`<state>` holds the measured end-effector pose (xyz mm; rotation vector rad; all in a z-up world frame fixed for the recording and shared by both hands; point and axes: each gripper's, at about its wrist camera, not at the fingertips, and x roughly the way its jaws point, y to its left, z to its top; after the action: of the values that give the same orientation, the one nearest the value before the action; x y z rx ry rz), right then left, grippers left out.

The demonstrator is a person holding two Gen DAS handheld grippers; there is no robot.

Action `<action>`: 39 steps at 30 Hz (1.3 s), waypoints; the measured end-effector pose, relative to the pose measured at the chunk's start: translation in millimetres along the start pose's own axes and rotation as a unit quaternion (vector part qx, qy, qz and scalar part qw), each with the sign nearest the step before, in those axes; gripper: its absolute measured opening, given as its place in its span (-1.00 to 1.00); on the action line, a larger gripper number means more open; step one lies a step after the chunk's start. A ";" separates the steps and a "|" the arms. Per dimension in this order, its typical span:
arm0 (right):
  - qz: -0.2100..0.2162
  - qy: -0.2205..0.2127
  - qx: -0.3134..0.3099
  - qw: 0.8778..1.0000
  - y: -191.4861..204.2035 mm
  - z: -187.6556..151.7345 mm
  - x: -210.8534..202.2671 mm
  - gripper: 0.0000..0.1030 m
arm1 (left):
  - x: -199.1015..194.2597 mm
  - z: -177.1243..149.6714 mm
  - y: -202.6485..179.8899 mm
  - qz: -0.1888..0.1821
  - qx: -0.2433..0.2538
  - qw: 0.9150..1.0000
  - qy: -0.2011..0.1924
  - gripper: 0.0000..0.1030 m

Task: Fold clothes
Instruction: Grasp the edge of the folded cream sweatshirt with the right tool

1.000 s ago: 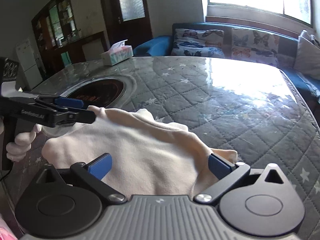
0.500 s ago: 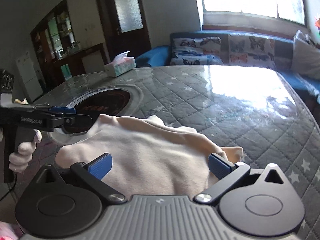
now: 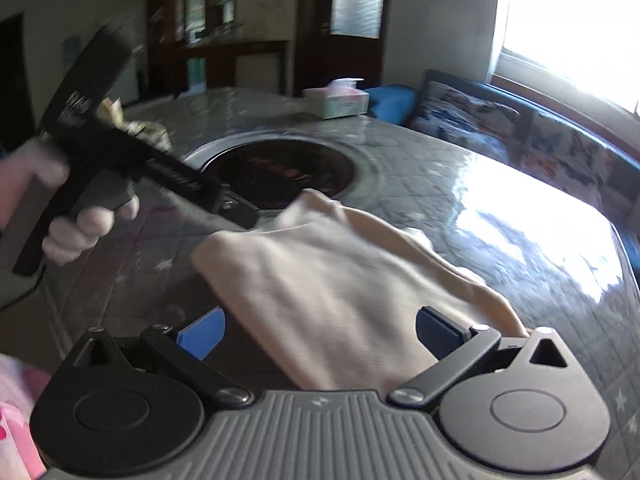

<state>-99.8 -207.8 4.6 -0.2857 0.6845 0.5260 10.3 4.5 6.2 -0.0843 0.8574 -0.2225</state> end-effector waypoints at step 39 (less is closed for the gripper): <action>0.051 0.037 -0.093 0.994 42.1 23.3 54.3 -0.77 | 12.4 7.5 -5.7 0.000 -0.022 0.999 0.040 1.00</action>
<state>-75.2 -143.2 -17.4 -0.4479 0.7252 0.6820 22.9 -4.0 2.8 -0.1171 0.9429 -0.2071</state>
